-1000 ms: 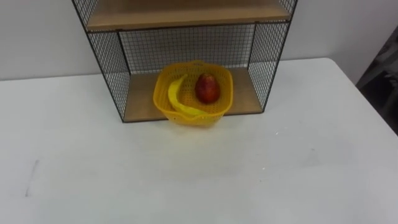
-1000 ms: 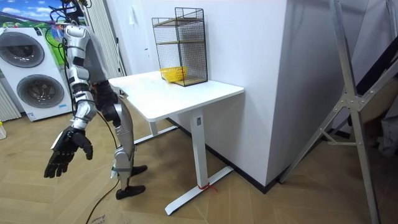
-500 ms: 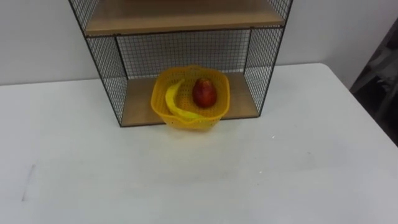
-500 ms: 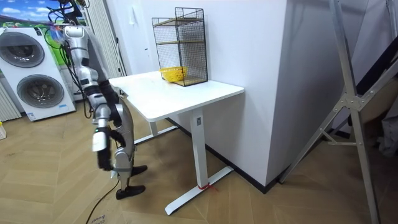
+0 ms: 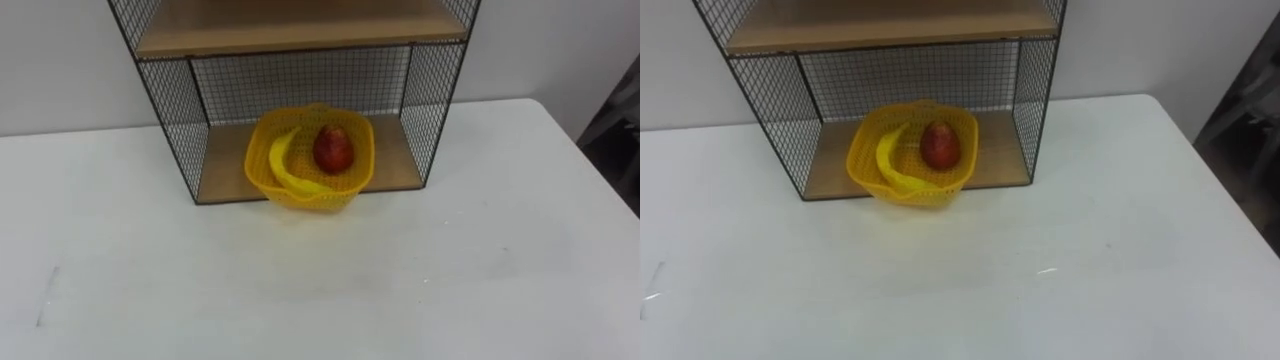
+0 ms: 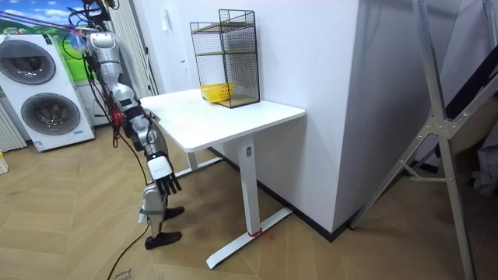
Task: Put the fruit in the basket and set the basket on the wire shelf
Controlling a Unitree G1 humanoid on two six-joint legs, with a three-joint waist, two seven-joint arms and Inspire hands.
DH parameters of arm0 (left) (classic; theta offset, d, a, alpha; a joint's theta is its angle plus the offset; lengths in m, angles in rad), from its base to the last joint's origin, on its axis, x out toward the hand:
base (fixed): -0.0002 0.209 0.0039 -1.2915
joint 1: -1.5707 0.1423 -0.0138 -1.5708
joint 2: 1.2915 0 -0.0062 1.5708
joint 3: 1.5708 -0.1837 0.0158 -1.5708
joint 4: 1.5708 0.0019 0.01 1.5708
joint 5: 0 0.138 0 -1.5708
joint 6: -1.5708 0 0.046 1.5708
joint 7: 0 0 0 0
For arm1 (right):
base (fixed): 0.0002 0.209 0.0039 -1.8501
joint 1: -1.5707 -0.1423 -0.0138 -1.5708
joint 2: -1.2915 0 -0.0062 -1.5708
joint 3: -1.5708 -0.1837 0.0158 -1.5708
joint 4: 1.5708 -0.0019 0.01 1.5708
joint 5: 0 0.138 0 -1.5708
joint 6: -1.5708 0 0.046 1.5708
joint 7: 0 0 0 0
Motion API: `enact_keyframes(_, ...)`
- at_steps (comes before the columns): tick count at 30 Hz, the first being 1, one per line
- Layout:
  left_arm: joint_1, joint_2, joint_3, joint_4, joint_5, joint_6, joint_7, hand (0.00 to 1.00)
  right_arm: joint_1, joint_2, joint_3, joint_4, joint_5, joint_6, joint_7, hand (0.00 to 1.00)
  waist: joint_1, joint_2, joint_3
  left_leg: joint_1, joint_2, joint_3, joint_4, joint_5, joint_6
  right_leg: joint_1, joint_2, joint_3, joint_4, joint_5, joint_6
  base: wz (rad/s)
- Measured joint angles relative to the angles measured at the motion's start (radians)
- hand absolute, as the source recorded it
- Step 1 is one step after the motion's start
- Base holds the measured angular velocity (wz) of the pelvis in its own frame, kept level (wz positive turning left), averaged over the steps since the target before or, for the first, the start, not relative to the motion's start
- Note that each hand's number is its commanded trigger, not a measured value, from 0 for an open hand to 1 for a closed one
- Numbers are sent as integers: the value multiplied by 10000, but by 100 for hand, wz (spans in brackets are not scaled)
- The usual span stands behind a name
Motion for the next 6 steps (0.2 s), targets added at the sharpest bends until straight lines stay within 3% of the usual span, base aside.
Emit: enact_keyframes(6, -154, -6, -3, -379, 518, 27, -115, 0, -75, -1, 270, -53, 0, -176, 546, 0, -23, -70, 23, -159, -37, -89, 19, -40, 7, -64, -32, -186, 11, 5, 7, 5)
